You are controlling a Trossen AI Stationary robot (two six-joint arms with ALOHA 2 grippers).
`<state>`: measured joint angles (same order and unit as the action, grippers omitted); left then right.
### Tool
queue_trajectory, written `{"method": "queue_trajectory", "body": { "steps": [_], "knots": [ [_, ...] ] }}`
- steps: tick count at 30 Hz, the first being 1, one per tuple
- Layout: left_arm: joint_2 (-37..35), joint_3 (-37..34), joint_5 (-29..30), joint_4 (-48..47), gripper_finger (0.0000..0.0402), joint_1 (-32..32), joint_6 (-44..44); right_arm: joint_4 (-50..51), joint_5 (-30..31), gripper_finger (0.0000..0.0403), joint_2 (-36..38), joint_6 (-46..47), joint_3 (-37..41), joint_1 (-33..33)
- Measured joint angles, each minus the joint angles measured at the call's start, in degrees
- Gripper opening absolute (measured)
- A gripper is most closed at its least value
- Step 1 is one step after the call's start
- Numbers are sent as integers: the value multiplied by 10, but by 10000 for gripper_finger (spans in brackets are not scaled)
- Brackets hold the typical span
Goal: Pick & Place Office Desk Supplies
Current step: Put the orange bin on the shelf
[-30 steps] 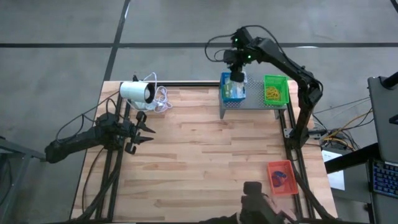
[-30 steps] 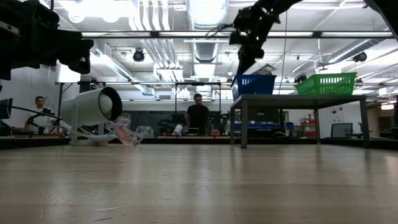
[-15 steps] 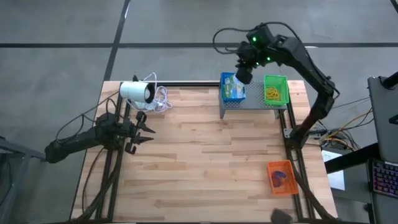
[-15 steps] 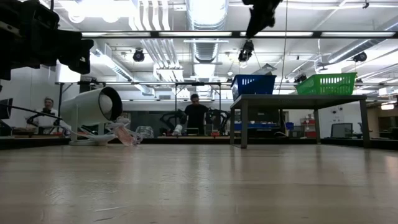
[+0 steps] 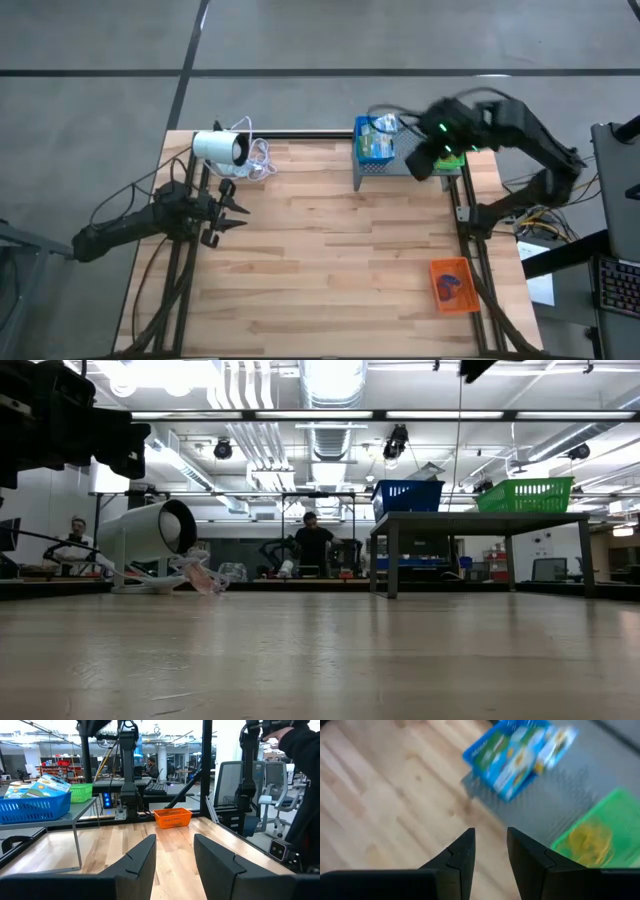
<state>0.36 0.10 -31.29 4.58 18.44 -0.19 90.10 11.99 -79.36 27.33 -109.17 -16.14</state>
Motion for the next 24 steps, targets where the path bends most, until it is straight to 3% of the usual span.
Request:
{"method": "queue_trajectory", "body": {
  "steps": [5, 15, 24],
  "knots": [
    [0, 0, 0, 0, 134, 0, 0, 0, 16, 109, 69, 125, 105, 103],
    [0, 0, 0, 0, 134, 0, 0, -1, 14, 109, 149, 258, 292, 308],
    [0, 0, 0, 0, 134, 0, 2, -2, -60, 109, 169, 417, 410, 489]
  ]
}}
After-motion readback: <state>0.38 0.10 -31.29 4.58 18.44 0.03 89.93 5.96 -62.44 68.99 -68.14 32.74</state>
